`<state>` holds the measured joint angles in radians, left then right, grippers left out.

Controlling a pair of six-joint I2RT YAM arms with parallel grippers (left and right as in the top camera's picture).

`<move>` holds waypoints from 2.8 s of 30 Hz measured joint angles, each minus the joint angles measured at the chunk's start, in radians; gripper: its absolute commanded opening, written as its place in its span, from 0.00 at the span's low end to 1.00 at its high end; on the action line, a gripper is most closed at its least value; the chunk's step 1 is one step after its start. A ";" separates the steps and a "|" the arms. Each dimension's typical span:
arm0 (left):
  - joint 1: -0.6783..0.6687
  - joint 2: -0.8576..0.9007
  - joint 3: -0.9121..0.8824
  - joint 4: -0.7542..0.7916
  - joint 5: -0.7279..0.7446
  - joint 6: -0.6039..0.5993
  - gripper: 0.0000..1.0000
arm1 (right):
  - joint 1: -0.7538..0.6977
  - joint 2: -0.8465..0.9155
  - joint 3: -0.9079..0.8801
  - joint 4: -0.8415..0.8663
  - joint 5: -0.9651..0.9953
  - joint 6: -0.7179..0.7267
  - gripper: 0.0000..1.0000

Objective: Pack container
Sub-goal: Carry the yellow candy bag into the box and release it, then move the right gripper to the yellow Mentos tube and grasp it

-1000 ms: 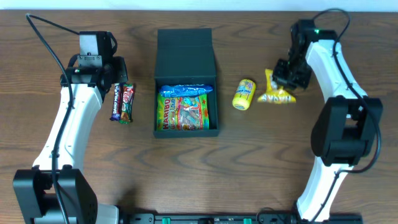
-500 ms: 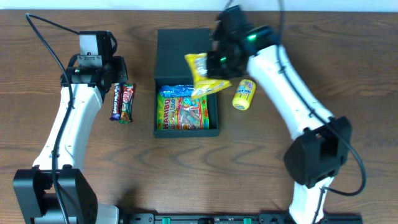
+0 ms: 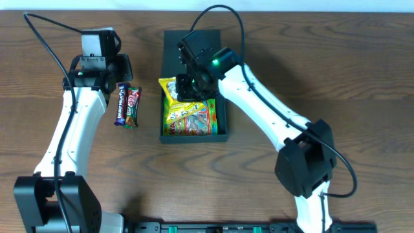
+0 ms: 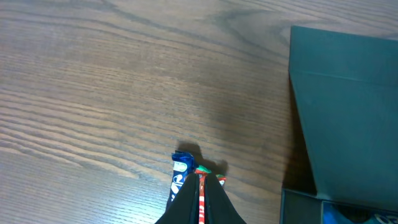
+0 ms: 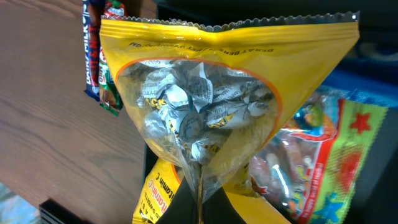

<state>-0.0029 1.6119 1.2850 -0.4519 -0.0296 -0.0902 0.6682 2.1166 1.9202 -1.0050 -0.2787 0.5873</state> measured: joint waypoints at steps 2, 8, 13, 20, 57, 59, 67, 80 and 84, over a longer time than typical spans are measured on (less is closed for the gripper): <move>0.000 0.000 0.000 0.000 0.000 -0.007 0.06 | 0.010 0.012 0.000 0.000 0.000 0.019 0.01; 0.000 0.000 0.000 0.000 0.000 -0.014 0.06 | 0.050 0.033 -0.001 0.000 0.001 0.046 0.01; 0.000 0.000 0.000 -0.004 0.000 -0.014 0.06 | 0.076 0.033 -0.001 -0.008 0.009 0.057 0.01; 0.000 0.000 0.000 -0.011 0.000 -0.015 0.06 | 0.076 0.035 -0.002 -0.035 0.031 0.090 0.08; 0.000 0.000 0.000 -0.011 0.000 -0.015 0.06 | -0.017 0.185 -0.002 0.018 -0.047 -0.209 0.02; 0.000 0.000 0.000 -0.012 0.000 -0.015 0.06 | -0.016 0.187 -0.002 0.019 -0.047 -0.219 0.01; 0.000 0.000 0.000 -0.014 0.000 -0.015 0.06 | -0.034 0.168 -0.002 0.012 -0.070 -0.283 0.01; 0.000 0.000 0.000 -0.108 0.000 -0.006 0.06 | -0.404 -0.087 0.011 -0.107 0.018 -0.249 0.01; 0.000 0.000 0.000 -0.139 0.000 0.016 0.06 | -0.482 -0.072 0.009 -0.146 0.047 -0.210 0.02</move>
<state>-0.0029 1.6119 1.2850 -0.5911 -0.0296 -0.0738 0.1864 2.0445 1.9289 -1.1507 -0.2314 0.3771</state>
